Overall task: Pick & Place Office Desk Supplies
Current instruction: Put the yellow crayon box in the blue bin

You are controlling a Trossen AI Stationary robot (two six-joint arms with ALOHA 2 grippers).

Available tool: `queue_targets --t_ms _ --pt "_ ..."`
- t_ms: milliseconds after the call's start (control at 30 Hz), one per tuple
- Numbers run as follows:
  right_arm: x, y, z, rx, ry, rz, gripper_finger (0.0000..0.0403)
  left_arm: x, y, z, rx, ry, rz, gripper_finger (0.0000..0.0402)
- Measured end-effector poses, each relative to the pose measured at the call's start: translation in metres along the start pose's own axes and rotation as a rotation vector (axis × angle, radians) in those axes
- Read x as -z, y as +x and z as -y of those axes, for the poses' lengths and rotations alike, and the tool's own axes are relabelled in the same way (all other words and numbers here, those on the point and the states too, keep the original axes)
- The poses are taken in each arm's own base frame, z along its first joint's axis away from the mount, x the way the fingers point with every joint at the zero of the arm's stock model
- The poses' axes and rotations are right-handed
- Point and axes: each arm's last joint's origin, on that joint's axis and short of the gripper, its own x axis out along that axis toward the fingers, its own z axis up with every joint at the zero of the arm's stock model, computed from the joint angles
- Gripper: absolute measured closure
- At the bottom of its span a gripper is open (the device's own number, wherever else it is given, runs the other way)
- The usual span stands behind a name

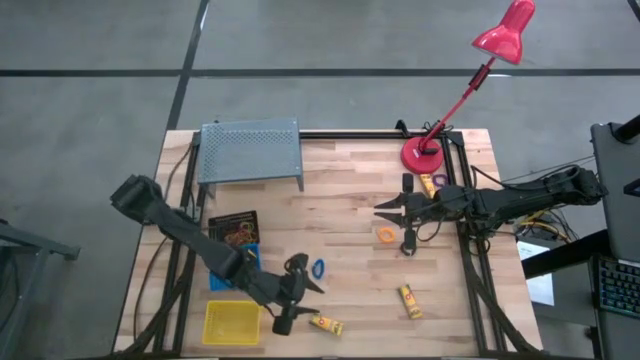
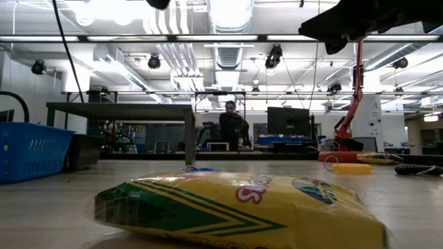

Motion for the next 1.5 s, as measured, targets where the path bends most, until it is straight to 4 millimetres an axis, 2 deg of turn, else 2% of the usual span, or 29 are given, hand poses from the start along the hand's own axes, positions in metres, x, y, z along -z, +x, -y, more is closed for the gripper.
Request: queue_targets --t_ms 200,333,600,767,967,1200,1500 --pt "0.0 0.0 0.0 -0.001 0.0 0.0 0.0335 0.033 0.031 0.016 0.022 0.142 -0.063 0.0183" --pt "0.0 0.0 0.0 0.0 -0.001 0.001 0.0335 0.053 0.048 0.026 0.043 0.158 -0.067 0.0183" --pt "0.0 0.0 0.0 -0.001 0.0 0.0 0.0335 0.075 0.068 0.026 0.035 0.144 -0.094 0.0183" --pt "0.0 0.0 0.0 -0.001 0.0 0.0 0.0335 0.087 0.074 0.026 0.026 0.125 -0.137 0.0183" --pt "0.0 0.0 0.0 0.0 -0.001 0.0 0.0335 0.092 0.074 0.026 0.033 0.136 -0.171 0.0184" --pt "0.0 0.0 0.0 0.0 -0.001 0.0 0.0335 0.105 0.071 0.022 0.008 0.21 -0.309 0.0184" --pt "0.0 0.0 0.0 0.0 -0.001 0.0 0.0335 0.105 0.071 0.021 0.007 0.209 -0.307 0.0184"
